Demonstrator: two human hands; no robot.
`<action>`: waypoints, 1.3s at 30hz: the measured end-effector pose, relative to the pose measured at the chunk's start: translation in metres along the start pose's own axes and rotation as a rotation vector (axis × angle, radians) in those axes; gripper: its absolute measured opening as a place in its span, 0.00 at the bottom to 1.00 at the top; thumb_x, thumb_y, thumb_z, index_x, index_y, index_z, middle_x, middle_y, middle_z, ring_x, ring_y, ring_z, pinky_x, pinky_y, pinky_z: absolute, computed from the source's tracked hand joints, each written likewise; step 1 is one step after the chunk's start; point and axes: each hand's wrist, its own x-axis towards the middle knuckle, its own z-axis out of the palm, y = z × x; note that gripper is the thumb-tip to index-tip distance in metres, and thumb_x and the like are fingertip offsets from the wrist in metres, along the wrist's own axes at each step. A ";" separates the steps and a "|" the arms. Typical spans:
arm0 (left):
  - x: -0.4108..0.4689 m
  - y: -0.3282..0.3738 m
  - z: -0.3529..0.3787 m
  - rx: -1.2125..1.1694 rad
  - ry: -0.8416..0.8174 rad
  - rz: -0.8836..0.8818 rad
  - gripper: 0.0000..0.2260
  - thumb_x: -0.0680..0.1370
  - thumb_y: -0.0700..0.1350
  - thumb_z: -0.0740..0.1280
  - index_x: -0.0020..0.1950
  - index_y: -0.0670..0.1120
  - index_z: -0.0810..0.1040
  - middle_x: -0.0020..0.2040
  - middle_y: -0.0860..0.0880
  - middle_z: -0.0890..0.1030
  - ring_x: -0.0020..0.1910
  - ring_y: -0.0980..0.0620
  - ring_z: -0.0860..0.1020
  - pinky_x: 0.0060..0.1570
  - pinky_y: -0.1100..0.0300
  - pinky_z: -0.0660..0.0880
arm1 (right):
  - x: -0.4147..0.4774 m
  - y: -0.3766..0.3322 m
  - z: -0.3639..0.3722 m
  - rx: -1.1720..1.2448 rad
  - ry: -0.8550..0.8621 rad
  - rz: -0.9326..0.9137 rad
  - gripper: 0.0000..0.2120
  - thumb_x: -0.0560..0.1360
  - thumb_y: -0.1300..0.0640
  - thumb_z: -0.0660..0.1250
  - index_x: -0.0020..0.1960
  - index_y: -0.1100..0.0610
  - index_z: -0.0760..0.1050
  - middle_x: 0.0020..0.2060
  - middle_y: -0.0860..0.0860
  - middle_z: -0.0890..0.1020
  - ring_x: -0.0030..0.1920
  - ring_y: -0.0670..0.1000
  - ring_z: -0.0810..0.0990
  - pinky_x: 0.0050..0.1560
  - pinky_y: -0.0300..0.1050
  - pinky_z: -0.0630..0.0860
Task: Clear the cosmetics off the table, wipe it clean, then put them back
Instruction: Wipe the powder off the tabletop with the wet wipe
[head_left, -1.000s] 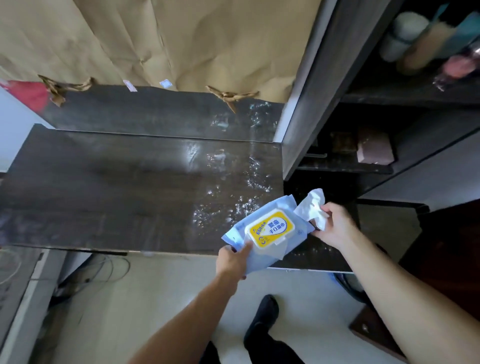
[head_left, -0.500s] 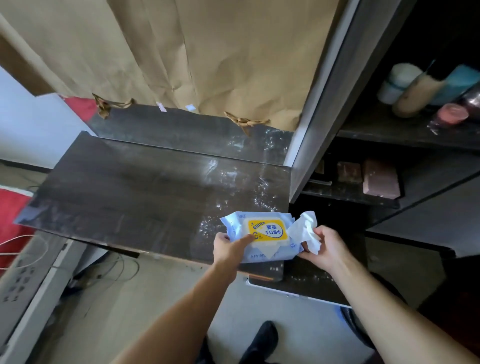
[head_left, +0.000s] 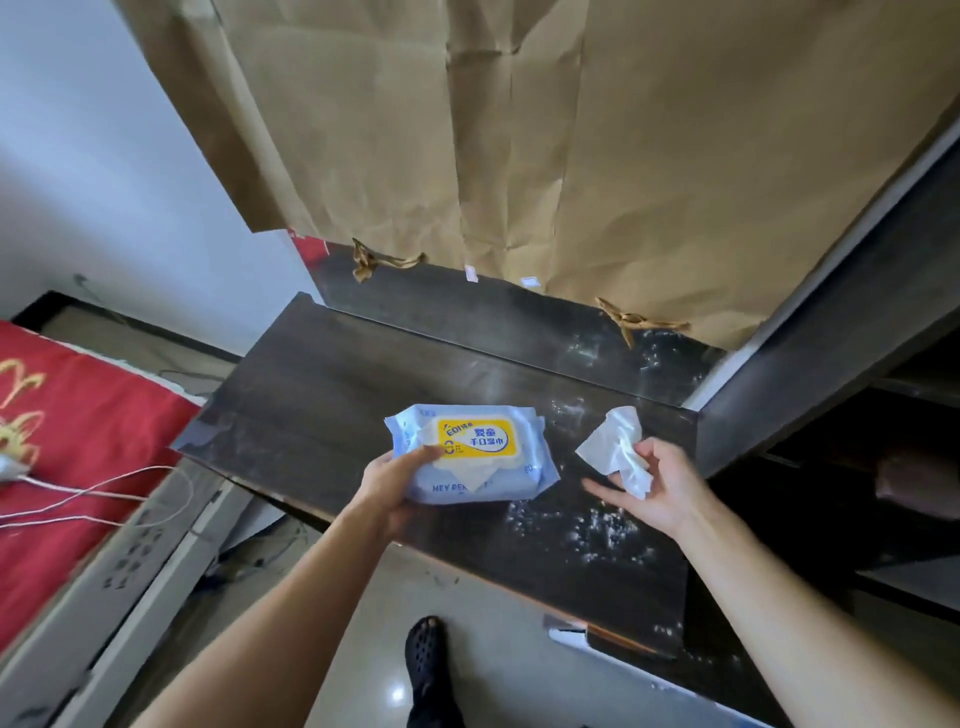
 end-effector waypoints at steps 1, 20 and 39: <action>0.009 0.011 -0.017 0.001 0.016 0.002 0.14 0.70 0.35 0.72 0.55 0.36 0.79 0.49 0.37 0.83 0.46 0.39 0.82 0.44 0.50 0.81 | 0.005 0.003 0.010 -0.001 0.008 0.003 0.13 0.73 0.64 0.56 0.57 0.60 0.70 0.56 0.64 0.74 0.57 0.61 0.75 0.57 0.69 0.72; 0.133 0.118 -0.194 0.890 0.193 0.116 0.26 0.55 0.50 0.74 0.52 0.48 0.78 0.48 0.48 0.82 0.47 0.47 0.80 0.46 0.55 0.76 | 0.092 0.073 0.164 -0.183 0.185 0.072 0.07 0.74 0.64 0.58 0.50 0.61 0.71 0.51 0.61 0.75 0.52 0.58 0.75 0.46 0.46 0.75; 0.099 -0.078 -0.049 1.649 -0.047 0.848 0.23 0.69 0.42 0.56 0.61 0.42 0.77 0.67 0.38 0.73 0.68 0.41 0.68 0.64 0.45 0.69 | 0.210 -0.003 0.035 -1.394 0.684 -0.814 0.12 0.72 0.66 0.63 0.51 0.63 0.81 0.51 0.61 0.76 0.52 0.63 0.75 0.51 0.49 0.70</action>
